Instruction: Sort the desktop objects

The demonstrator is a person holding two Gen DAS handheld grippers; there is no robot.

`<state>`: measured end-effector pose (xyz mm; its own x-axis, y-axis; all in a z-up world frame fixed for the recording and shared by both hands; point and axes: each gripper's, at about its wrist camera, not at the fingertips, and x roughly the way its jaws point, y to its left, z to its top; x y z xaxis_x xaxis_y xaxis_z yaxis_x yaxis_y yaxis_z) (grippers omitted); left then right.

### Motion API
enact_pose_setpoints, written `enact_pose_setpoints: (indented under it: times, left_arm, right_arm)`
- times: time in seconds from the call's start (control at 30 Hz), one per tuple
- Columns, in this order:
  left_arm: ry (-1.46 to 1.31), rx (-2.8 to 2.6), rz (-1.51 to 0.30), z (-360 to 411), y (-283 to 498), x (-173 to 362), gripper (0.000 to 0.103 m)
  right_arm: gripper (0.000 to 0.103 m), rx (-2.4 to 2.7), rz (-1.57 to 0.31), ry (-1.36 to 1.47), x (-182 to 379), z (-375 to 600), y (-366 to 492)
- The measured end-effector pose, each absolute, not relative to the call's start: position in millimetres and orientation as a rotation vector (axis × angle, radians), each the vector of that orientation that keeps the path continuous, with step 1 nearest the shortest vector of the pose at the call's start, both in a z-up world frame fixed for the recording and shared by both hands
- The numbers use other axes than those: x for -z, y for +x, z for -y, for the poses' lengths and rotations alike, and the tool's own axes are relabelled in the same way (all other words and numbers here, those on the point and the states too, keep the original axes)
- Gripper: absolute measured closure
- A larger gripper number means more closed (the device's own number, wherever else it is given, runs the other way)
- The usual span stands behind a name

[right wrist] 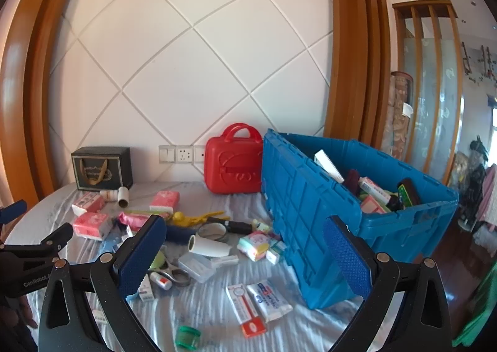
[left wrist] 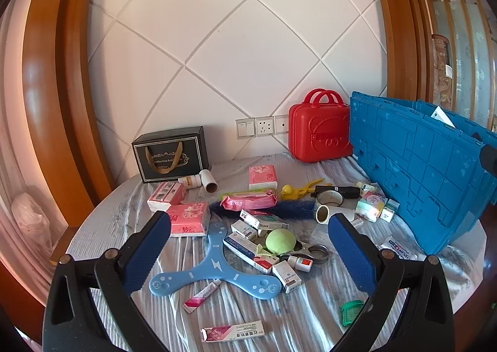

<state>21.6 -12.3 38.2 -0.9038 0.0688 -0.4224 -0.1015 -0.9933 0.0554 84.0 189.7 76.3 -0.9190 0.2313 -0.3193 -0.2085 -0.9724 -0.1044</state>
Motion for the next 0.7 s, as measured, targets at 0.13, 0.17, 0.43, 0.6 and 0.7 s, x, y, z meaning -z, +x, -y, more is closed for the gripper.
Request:
enact_pose_setpoints:
  times: [0.13, 0.17, 0.43, 0.6, 0.7]
  left_arm:
    - [-0.654, -2.983, -0.112, 13, 22, -37, 0.000]
    - [-0.649, -2.982, -0.115, 12, 23, -37, 0.000]
    - [-0.626, -2.978, -0.077, 19, 22, -37, 0.000]
    - [-0.661, -3.001, -0.032, 25, 18, -41, 0.000]
    - [-0.670, -3.015, -0.025, 27, 18, -41, 0.000]
  right_arm:
    - [0.000, -2.872, 0.102, -0.491, -76, -190, 84]
    - [0.000, -2.872, 0.104, -0.492, -76, -190, 84]
    - [0.000, -2.869, 0.114, -0.494, -74, -190, 85]
    - [0.000, -2.867, 0.109, -0.483, -77, -192, 87]
    - [0.000, -2.868, 0.108, -0.471, -80, -193, 89]
